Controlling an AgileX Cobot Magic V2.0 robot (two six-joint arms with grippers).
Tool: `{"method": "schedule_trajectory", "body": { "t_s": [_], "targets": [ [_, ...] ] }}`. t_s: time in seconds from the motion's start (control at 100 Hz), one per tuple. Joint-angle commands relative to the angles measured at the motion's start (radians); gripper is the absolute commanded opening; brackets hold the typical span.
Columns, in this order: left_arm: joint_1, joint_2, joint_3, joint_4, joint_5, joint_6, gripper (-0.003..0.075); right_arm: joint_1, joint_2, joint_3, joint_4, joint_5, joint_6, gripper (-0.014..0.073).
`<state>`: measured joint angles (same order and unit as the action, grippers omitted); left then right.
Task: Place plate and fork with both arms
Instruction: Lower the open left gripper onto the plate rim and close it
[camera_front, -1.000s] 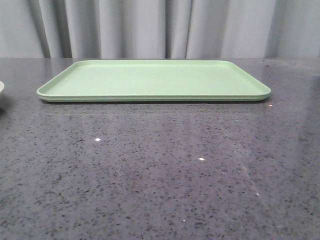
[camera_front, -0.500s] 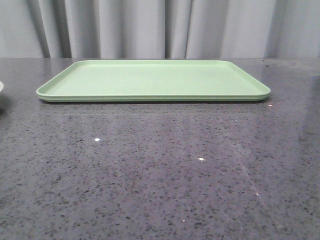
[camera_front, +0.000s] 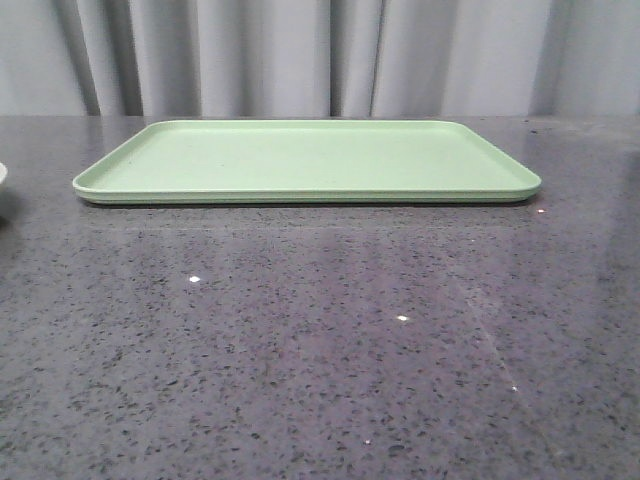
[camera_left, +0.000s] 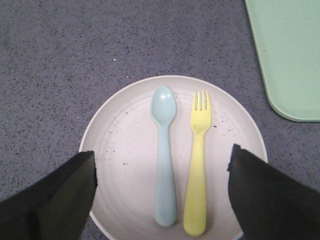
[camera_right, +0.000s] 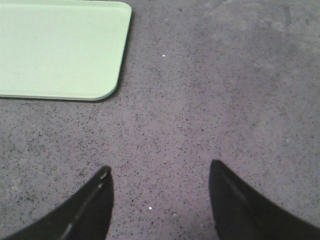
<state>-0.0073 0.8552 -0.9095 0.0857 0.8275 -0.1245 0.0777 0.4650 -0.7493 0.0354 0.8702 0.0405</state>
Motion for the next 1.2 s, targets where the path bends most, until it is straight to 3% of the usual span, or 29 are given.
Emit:
{"method": "schedule_trajectory", "body": {
  "t_s": [0.0,0.18,0.46,1.19],
  "targets": [
    [0.028,0.049,-0.051,0.013,-0.099,-0.012,0.0536,-0.003,0.015,-0.035,0.004,-0.07,-0.006,0.0436],
    [0.154,0.147,-0.062,0.005,-0.137,-0.012,0.0536,-0.003,0.015,-0.035,0.004,-0.07,-0.006,0.0436],
    [0.311,0.262,-0.062,-0.111,-0.164,0.124,0.0536,-0.003,0.015,-0.035,0.004,-0.07,-0.006,0.0436],
    [0.323,0.537,-0.062,-0.138,-0.213,0.131,0.0536,-0.003,0.015,-0.035,0.004,-0.07,-0.006,0.0436]
  ]
}}
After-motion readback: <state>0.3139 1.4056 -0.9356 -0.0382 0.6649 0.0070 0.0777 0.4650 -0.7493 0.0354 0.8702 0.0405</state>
